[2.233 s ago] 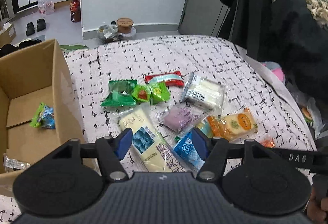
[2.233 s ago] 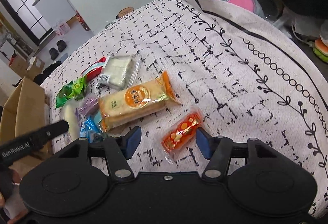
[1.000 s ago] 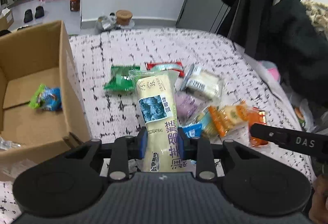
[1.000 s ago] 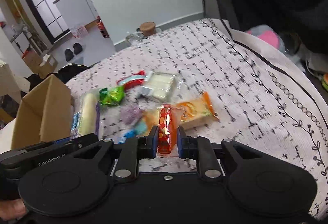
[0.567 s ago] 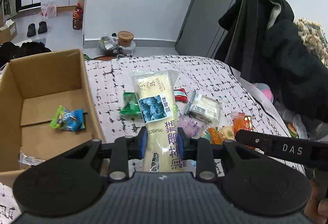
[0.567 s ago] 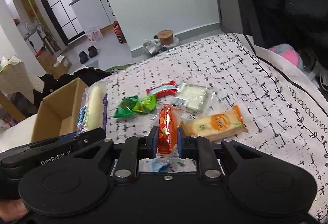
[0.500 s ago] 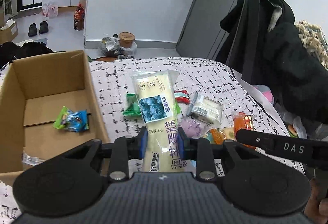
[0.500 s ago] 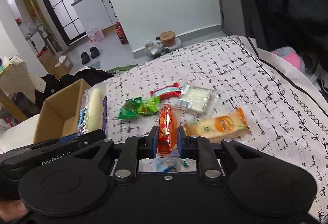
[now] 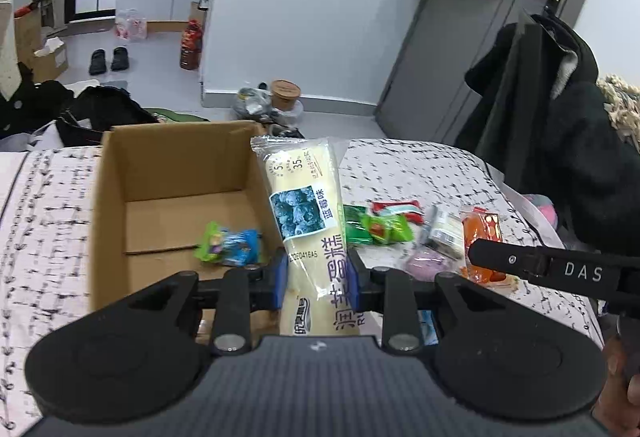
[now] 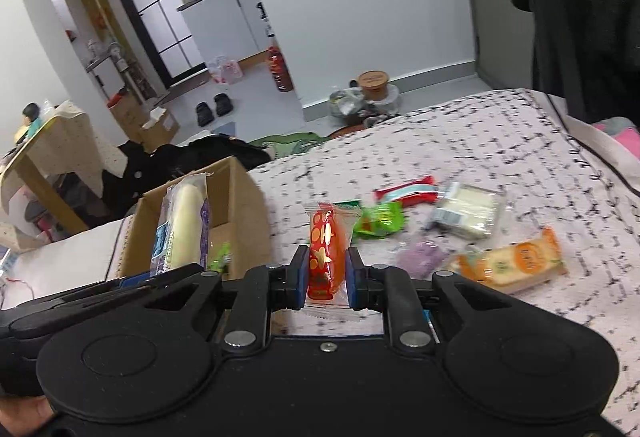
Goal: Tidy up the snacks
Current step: 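Carry the cake bar with the left tool into the box while the right tool releases the orange packet there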
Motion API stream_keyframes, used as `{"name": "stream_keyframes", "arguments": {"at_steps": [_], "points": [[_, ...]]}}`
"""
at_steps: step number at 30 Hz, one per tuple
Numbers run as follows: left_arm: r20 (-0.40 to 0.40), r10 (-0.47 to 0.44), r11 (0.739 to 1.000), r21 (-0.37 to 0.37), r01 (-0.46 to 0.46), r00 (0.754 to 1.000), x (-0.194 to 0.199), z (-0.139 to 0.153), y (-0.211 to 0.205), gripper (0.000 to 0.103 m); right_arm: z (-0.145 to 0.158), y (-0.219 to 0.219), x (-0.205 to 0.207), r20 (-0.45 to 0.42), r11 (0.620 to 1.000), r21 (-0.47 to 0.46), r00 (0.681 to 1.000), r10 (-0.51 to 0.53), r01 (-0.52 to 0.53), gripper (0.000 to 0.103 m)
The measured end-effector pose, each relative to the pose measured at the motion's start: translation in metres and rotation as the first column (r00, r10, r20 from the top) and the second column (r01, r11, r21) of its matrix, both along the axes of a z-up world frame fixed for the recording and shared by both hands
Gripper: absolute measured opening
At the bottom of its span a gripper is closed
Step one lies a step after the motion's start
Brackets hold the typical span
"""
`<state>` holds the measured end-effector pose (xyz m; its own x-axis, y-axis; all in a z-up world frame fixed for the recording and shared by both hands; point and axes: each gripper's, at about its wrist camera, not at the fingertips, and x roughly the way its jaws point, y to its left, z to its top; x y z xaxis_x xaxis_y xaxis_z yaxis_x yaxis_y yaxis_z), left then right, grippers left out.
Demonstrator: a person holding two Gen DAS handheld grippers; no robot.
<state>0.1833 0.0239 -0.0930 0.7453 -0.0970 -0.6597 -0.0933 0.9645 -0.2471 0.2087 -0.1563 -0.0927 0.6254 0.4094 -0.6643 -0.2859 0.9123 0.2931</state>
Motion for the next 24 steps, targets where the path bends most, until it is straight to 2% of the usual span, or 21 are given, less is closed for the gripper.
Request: {"name": "stream_keyframes", "arguments": {"at_steps": [13,20,24], "points": [[-0.001,0.070,0.997,0.015,-0.070,0.998,-0.017,0.003,0.047,0.028,0.000,0.058,-0.004,0.016,0.997,-0.025,0.997,0.071,-0.071,0.018],[-0.009,0.097,0.995,0.013,-0.097,0.995,-0.021,-0.003,0.065,0.028,-0.008,0.082,-0.005,0.022,0.995,-0.052,0.996,0.090,-0.088,0.018],[-0.011,0.134,0.991,0.009,-0.134,0.991,-0.017,-0.010,0.074,0.029,-0.011,0.093,-0.002,0.009,0.994,-0.036,0.995,0.101,-0.100,0.019]]}}
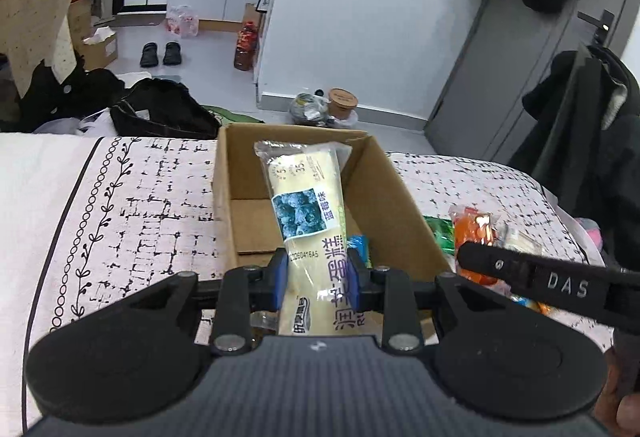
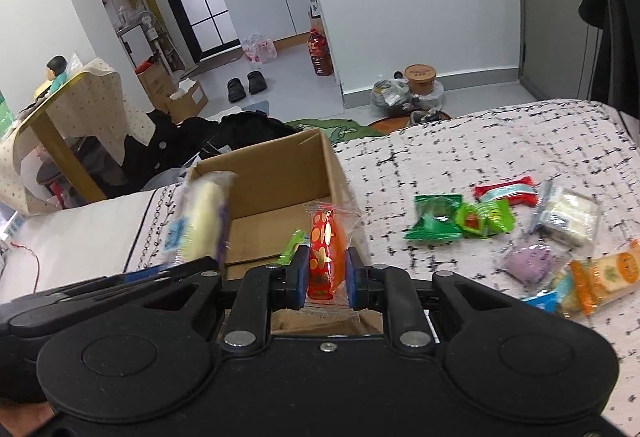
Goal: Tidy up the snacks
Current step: 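Carry the cake bar with the left tool into the box while the right tool releases the orange packet there, then withdraw both open tools from the box toward the remaining snacks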
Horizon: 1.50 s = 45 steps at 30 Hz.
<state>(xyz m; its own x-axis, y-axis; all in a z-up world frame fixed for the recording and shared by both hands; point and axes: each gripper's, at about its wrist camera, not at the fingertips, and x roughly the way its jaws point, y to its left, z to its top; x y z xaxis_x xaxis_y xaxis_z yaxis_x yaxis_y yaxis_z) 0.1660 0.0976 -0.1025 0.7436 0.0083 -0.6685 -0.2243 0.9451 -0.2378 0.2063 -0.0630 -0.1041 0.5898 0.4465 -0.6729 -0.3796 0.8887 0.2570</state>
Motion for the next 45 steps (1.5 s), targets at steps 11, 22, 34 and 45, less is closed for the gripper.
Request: {"name": "stream_keyframes", "arguments": {"at_steps": [11,22,34,45], "points": [[0.001,0.086,0.996,0.022,-0.086,0.996,-0.006,0.013,0.011,0.053,0.005,0.010,0.001,0.007,0.999,0.034,0.999,0.034,-0.034,0.041],[-0.014,0.128,0.991,0.041,-0.127,0.992,-0.015,0.039,0.006,0.078,0.027,-0.033,-0.009,0.033,0.998,0.034,0.998,-0.047,0.046,0.090],[-0.007,0.075,0.995,0.071,-0.075,0.997,-0.021,0.070,-0.033,0.098,0.055,-0.085,-0.015,0.068,0.997,0.008,0.995,-0.078,0.078,0.103],[0.028,0.009,0.996,0.087,-0.012,1.000,-0.023,0.089,-0.064,0.103,0.063,-0.132,-0.029,0.066,0.994,0.005,0.992,-0.109,0.109,0.103]]}}
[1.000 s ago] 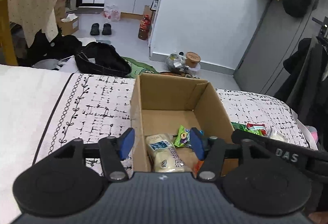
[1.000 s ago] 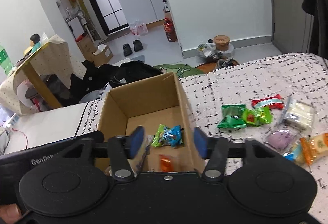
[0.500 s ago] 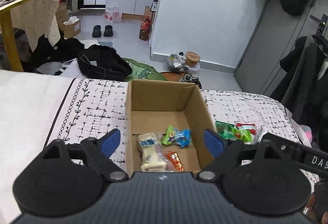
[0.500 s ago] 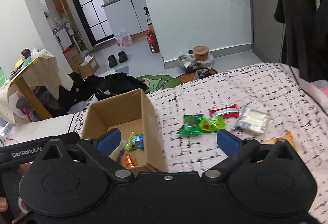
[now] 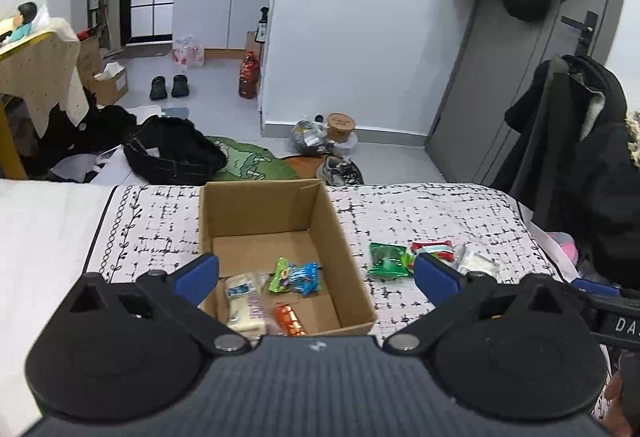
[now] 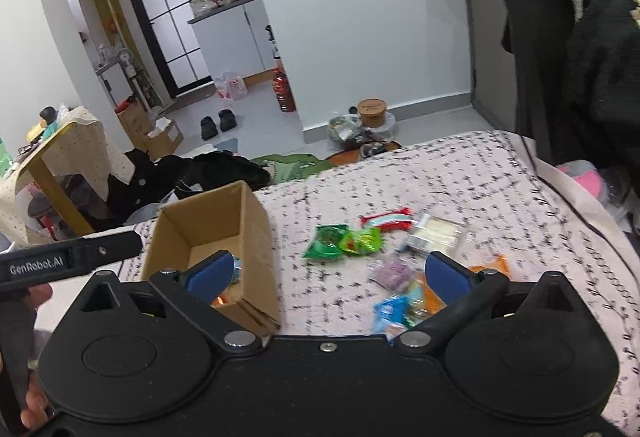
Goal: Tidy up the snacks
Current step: 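Withdraw both open tools from the box toward the remaining snacks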
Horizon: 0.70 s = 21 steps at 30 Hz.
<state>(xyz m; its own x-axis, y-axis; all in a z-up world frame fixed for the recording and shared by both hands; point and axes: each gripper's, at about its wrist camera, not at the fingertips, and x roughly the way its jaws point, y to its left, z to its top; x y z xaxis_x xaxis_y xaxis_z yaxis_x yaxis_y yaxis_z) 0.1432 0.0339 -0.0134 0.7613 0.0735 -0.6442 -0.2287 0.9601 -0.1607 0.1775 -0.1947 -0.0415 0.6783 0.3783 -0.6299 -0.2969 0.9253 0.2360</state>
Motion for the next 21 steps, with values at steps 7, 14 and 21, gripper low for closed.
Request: {"name": "stream_keyframes", "arguments": {"at_steps": [7,14,21], "points": [[0.017,-0.056,0.998,0.018,0.055,0.998,0.001,0.004,-0.012,0.103,-0.002,-0.034,-0.010,0.003,0.998,-0.025,0.998,-0.058,0.058,0.103],[0.002,-0.121,0.992,0.016,0.121,0.993,0.009,0.001,-0.024,0.103,-0.005,-0.057,-0.014,-0.018,0.994,-0.023,0.994,-0.105,0.105,0.103],[-0.018,-0.200,0.979,0.023,0.201,0.980,0.019,-0.004,-0.045,0.103,-0.019,-0.076,-0.008,-0.055,0.989,-0.020,0.987,-0.149,0.148,0.103]]}}
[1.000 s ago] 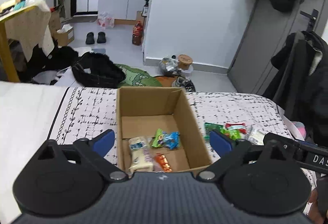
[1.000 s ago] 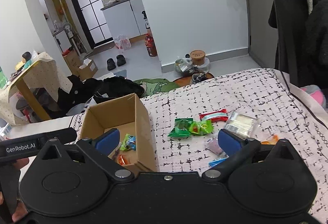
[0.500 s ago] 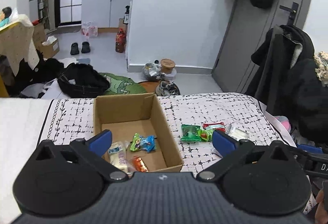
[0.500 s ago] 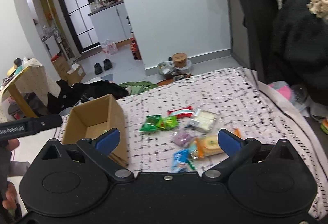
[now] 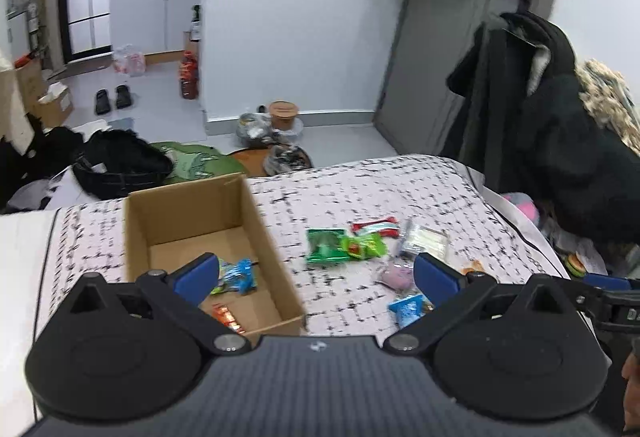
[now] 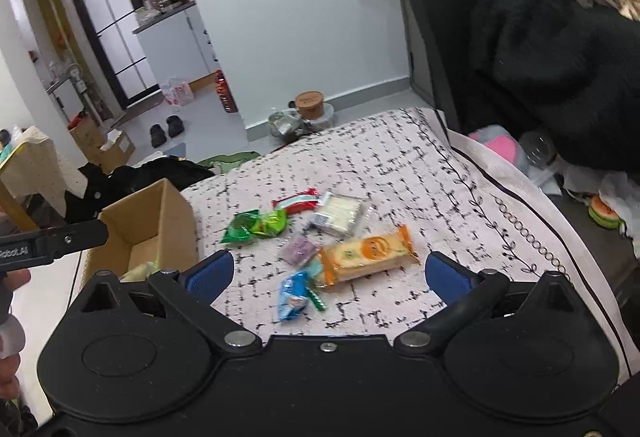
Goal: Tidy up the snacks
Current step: 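Withdraw both open tools from the box toward the remaining snacks, then grasp the blue candy packet with the left tool while the right tool grasps the yellow bread packet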
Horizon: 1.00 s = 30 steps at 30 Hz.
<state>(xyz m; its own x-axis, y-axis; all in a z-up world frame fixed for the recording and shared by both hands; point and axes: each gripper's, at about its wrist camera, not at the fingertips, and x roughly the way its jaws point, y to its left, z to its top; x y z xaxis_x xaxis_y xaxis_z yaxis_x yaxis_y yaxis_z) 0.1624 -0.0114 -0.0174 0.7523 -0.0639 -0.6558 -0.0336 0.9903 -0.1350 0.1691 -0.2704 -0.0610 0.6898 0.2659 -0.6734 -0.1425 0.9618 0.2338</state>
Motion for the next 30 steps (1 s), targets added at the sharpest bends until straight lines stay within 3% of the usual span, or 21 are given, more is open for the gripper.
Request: {"name": "stream_keyframes", "arguments": {"at_steps": [4,17,25,30], "points": [[-0.015,-0.038,0.999,-0.006,0.038,0.999,0.009,-0.006,-0.012,0.103,-0.006,-0.009,0.004,-0.005,1.000,0.013,1.000,0.001,-0.001,0.101],[-0.045,-0.125,0.991,-0.044,0.123,0.991,0.039,-0.042,-0.049,0.100,-0.034,-0.033,0.023,-0.065,0.998,0.027,0.996,-0.055,0.057,0.079],[-0.089,-0.174,0.982,-0.084,0.167,0.981,0.055,-0.073,-0.069,0.084,-0.048,-0.033,0.034,-0.080,0.997,0.047,0.995,-0.064,0.068,0.074],[-0.135,-0.179,0.980,-0.109,0.165,0.975,0.064,-0.093,-0.075,0.065,-0.059,-0.029,0.042,-0.110,0.996,0.052,0.992,-0.067,0.073,0.068]]}}
